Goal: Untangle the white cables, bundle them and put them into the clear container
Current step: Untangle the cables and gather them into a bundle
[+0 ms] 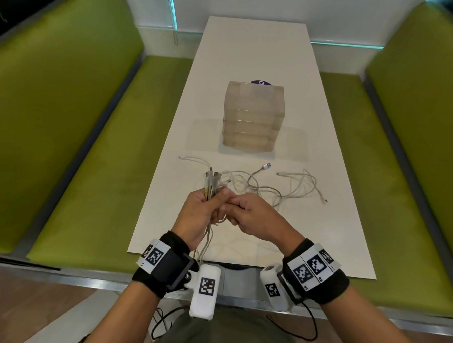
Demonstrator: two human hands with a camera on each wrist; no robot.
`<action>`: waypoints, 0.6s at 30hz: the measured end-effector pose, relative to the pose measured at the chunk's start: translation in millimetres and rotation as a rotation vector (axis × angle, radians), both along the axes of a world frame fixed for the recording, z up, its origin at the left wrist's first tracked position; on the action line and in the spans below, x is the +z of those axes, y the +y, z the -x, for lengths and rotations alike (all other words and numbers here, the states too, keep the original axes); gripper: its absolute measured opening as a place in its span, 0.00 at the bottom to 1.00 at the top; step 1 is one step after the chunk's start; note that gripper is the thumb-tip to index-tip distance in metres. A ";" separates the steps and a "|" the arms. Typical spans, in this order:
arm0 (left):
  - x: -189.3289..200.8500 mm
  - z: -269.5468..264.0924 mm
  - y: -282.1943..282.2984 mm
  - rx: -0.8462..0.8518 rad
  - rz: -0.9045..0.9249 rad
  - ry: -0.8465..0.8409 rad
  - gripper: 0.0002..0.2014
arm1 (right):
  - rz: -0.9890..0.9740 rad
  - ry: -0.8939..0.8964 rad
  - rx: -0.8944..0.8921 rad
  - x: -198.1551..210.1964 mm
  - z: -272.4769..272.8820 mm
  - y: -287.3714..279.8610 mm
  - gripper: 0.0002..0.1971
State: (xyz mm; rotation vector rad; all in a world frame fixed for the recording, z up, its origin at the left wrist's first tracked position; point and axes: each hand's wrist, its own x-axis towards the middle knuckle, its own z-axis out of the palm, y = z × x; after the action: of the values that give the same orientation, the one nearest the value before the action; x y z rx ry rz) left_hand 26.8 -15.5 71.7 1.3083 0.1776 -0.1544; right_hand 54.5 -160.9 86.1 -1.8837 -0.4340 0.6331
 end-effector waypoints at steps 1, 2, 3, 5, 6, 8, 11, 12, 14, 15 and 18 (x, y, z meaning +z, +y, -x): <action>0.7 -1.3 0.9 0.043 0.014 0.016 0.10 | 0.015 -0.009 0.027 1.0 0.3 -0.5 0.14; 2.0 -3.2 4.3 0.106 0.060 0.032 0.11 | 0.046 -0.028 0.065 1.7 0.2 -2.7 0.14; 4.3 -6.3 11.5 0.188 0.137 0.045 0.12 | 0.093 -0.059 0.107 1.7 -0.5 -7.0 0.14; 10.0 -13.0 37.3 0.382 0.296 0.048 0.14 | 0.177 -0.110 0.151 -4.8 -4.4 -22.1 0.13; 12.4 -15.3 52.9 0.466 0.339 0.034 0.14 | 0.197 -0.121 0.142 -10.2 -7.3 -31.6 0.13; 15.8 -14.9 77.0 0.560 0.333 0.007 0.15 | 0.212 -0.128 0.078 -23.0 -13.1 -48.5 0.14; 9.9 -9.3 80.9 0.542 0.192 0.003 0.14 | 0.158 -0.127 -0.046 -30.9 -18.6 -56.0 0.15; 6.3 -7.3 73.8 0.497 0.125 0.013 0.13 | 0.141 -0.139 -0.079 -29.7 -19.4 -53.6 0.16; -0.9 -4.3 52.6 0.365 -0.039 0.042 0.12 | 0.103 -0.163 -0.115 -23.7 -19.5 -44.1 0.15; -3.5 -2.2 40.6 0.295 -0.109 0.051 0.11 | 0.088 -0.172 -0.128 -20.3 -18.4 -38.1 0.15; -4.6 3.7 9.1 0.127 -0.194 0.048 0.09 | 0.074 -0.259 -0.154 -13.5 -14.9 -20.6 0.14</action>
State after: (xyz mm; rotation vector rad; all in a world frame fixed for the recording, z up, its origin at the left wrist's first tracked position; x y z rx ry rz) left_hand 23.1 -6.4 67.2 1.4826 0.3220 -0.0618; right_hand 69.4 -181.6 72.5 -2.0560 -0.4309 0.3072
